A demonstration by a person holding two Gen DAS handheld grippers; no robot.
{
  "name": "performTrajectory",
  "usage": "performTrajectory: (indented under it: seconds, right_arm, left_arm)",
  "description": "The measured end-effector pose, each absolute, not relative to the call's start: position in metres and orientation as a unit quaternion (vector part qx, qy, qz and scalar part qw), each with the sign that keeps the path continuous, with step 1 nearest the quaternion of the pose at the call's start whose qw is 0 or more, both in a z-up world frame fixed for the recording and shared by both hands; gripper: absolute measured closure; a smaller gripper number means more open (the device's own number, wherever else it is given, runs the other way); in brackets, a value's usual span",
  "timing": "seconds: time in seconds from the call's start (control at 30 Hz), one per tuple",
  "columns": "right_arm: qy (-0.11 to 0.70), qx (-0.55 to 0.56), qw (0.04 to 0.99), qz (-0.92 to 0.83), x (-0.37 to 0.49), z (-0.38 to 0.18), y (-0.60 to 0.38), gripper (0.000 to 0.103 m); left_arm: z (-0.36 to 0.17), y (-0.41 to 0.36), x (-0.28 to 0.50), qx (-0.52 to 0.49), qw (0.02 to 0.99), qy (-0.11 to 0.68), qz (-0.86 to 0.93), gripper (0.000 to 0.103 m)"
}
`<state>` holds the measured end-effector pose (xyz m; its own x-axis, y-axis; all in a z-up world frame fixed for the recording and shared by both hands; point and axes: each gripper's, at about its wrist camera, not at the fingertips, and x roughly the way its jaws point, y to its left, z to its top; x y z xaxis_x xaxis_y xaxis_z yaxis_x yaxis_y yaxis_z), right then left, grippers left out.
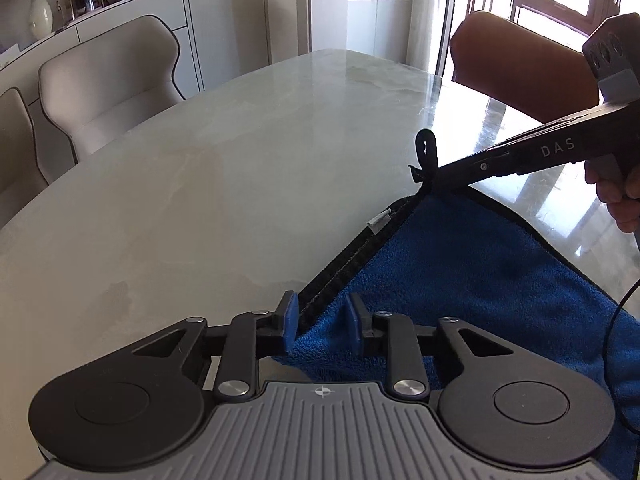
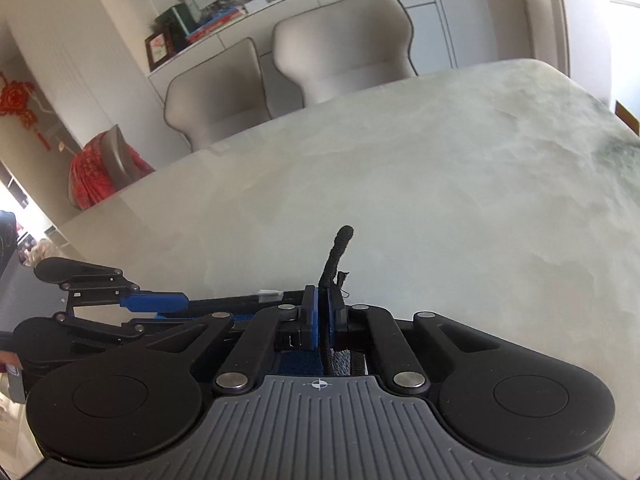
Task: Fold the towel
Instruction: 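Smooth the folded blue towel flat with both grippers open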
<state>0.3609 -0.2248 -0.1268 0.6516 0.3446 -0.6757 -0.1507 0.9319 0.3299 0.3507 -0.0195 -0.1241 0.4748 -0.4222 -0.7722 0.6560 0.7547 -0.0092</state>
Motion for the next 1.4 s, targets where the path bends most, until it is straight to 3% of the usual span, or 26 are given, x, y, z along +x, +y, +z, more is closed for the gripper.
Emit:
performTrajectory:
  seconds: [0.2, 0.33, 0.43, 0.5, 0.67, 0.93, 1.03, 1.4]
  right_arm:
    - [0.369, 0.155, 0.905, 0.145, 0.366, -0.116, -0.234, 0.098]
    - [0.415, 0.131, 0.893, 0.112, 0.377, -0.133, -0.236, 0.094]
    - [0.424, 0.115, 0.893, 0.102, 0.369, -0.131, -0.237, 0.084]
    - [0.412, 0.119, 0.898, 0.100, 0.351, -0.122, -0.239, 0.068]
    - [0.420, 0.141, 0.889, 0.115, 0.284, -0.111, -0.241, 0.067]
    - [0.450, 0.139, 0.875, 0.114, 0.186, -0.117, -0.219, 0.067]
    - [0.443, 0.162, 0.871, 0.134, 0.162, -0.119, -0.212, 0.067]
    - [0.443, 0.142, 0.876, 0.132, 0.146, -0.125, -0.205, 0.067]
  left_arm:
    - [-0.119, -0.014, 0.351, 0.151, 0.852, 0.404, -0.296, 0.090]
    - [-0.117, -0.006, 0.348, 0.137, 0.861, 0.406, -0.274, 0.089]
    - [-0.112, -0.001, 0.342, 0.121, 0.865, 0.405, -0.271, 0.087]
    - [-0.105, 0.001, 0.330, 0.110, 0.870, 0.393, -0.277, 0.080]
    - [-0.092, -0.001, 0.285, 0.062, 0.868, 0.382, -0.311, 0.073]
    - [-0.111, -0.032, 0.206, 0.056, 0.837, 0.398, -0.371, 0.071]
    - [-0.114, -0.048, 0.187, 0.055, 0.820, 0.405, -0.401, 0.062]
    - [-0.133, -0.043, 0.158, 0.053, 0.835, 0.465, -0.290, 0.065]
